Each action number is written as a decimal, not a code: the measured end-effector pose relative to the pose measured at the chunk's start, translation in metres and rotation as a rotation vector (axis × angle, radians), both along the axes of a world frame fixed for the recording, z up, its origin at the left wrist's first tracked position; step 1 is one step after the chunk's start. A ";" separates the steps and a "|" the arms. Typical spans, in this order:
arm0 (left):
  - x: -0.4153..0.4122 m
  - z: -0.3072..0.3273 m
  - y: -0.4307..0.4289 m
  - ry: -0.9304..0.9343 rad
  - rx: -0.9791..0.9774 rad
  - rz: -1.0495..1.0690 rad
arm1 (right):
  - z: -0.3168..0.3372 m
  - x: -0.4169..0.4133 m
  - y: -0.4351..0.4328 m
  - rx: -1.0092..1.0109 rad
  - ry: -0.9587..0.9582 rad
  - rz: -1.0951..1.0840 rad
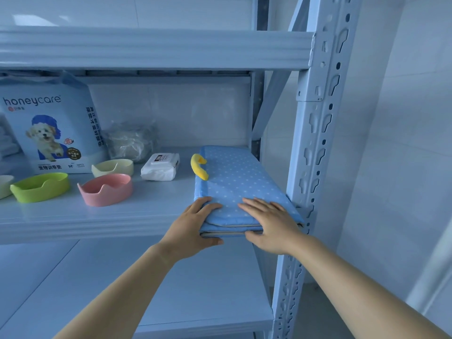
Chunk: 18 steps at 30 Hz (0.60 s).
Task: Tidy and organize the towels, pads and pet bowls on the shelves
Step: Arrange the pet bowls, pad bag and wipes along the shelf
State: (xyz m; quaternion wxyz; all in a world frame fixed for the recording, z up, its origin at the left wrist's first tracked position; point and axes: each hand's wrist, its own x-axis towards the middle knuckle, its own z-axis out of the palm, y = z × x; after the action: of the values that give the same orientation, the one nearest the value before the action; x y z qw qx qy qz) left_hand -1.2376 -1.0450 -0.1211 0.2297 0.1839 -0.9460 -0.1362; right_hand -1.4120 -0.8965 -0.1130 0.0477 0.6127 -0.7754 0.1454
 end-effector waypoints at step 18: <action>0.019 0.010 0.023 0.139 0.099 0.081 | 0.020 0.027 -0.021 -0.276 -0.220 0.090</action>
State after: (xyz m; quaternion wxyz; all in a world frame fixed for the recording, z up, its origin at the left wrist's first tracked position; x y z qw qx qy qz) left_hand -1.2187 -1.0224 -0.1108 0.2909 0.2234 -0.9115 -0.1860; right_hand -1.3850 -0.9171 -0.0926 0.0397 0.6148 -0.7203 0.3188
